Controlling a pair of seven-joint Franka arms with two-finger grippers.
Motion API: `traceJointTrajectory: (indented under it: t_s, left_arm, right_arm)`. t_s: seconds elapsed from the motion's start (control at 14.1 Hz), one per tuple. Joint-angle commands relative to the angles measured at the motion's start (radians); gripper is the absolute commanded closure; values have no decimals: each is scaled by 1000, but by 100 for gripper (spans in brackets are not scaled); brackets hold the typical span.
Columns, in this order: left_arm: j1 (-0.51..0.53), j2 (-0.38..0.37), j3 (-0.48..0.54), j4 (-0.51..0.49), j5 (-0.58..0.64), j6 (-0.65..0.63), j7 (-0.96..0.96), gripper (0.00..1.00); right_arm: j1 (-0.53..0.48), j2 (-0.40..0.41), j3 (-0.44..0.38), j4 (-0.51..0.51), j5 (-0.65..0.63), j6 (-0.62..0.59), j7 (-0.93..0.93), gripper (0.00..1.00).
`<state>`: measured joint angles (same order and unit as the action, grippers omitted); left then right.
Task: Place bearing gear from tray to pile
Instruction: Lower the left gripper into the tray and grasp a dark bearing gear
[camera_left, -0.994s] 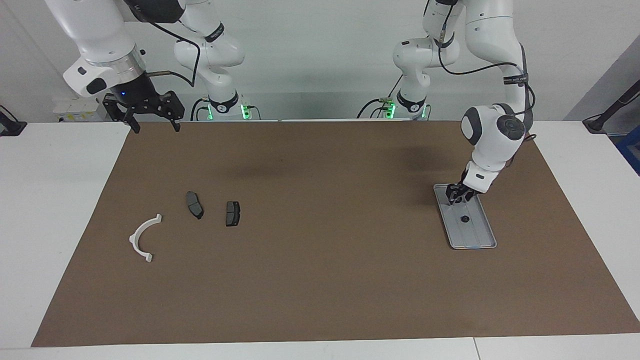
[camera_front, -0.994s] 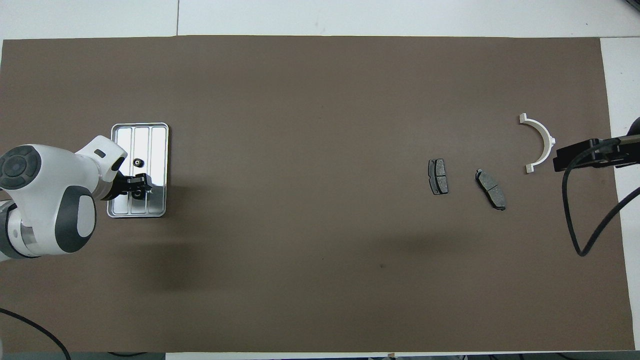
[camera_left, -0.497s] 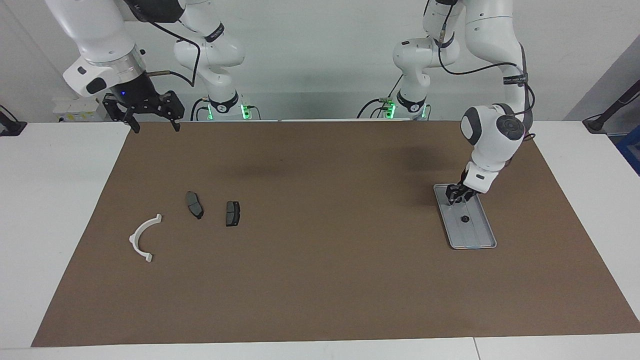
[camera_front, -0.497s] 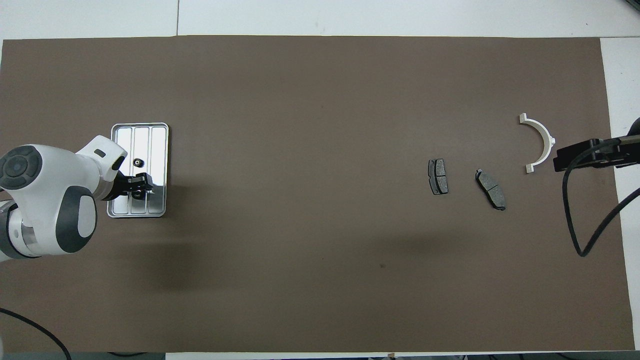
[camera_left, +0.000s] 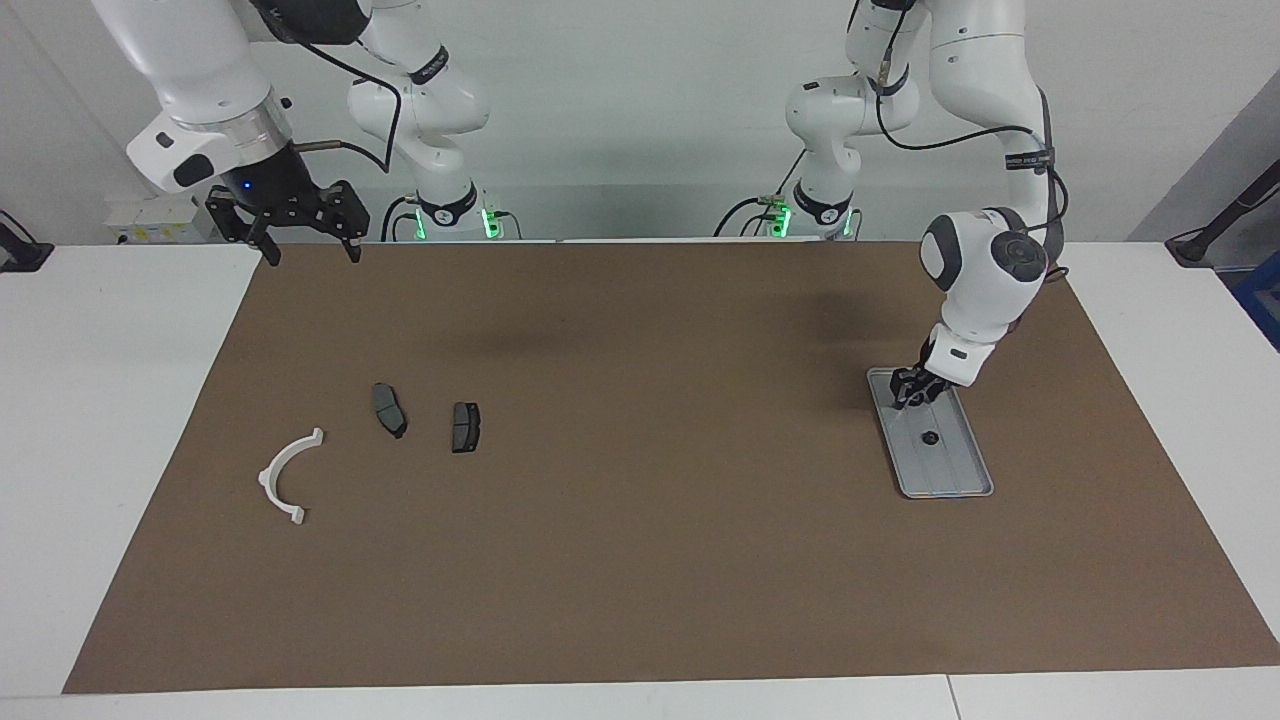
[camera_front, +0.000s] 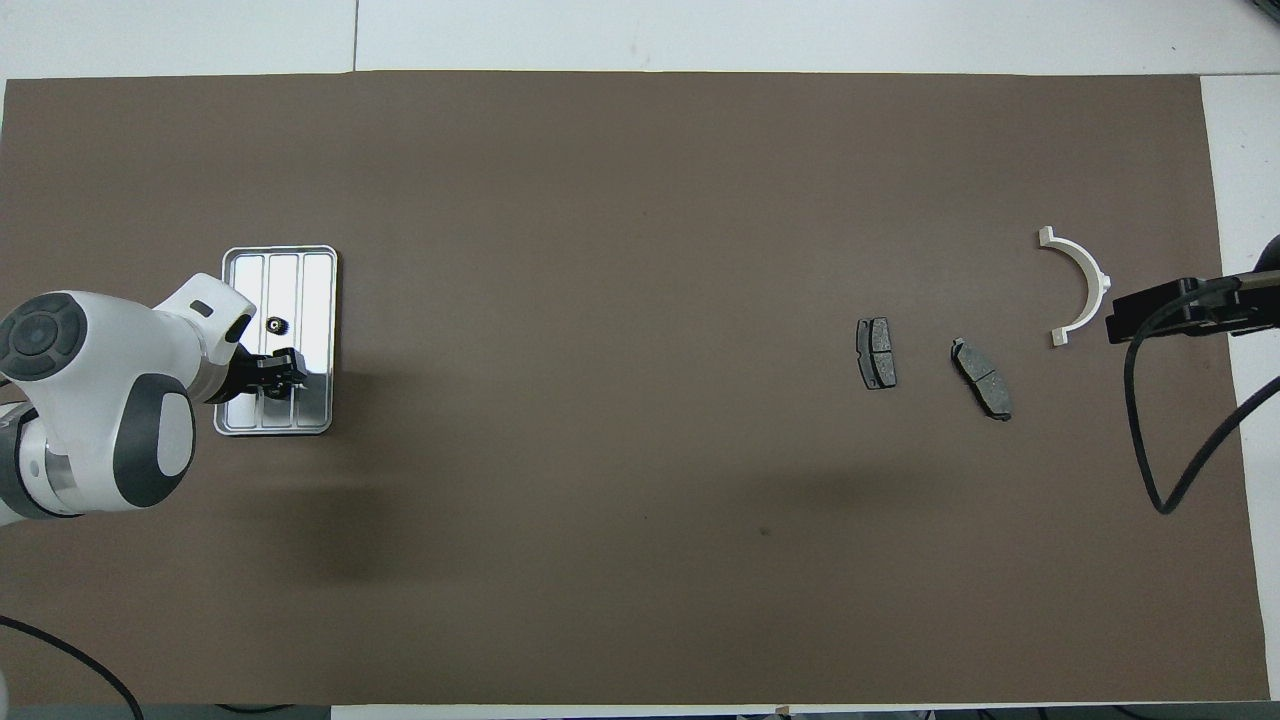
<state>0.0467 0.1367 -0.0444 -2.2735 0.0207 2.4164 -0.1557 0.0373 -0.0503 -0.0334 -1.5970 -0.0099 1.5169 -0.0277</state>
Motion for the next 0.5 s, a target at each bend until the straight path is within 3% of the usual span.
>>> traceJointTrajectory:
  t_s: [0.0, 0.21, 0.43]
  left_arm:
    - [-4, -15, 0, -20, -4, -2, -12, 68]
    - [-4, -11, -3, 5, -5, -40, -21, 77]
    - [-134, 18, -5, 171, -5, -182, -245, 77]
  right_arm:
    - [-4, -23, 3, -26, 24, 8, 5, 0]
    - [-4, -25, 1, -26, 24, 8, 6, 0]
    - [-4, -28, 1, -26, 24, 8, 6, 0]
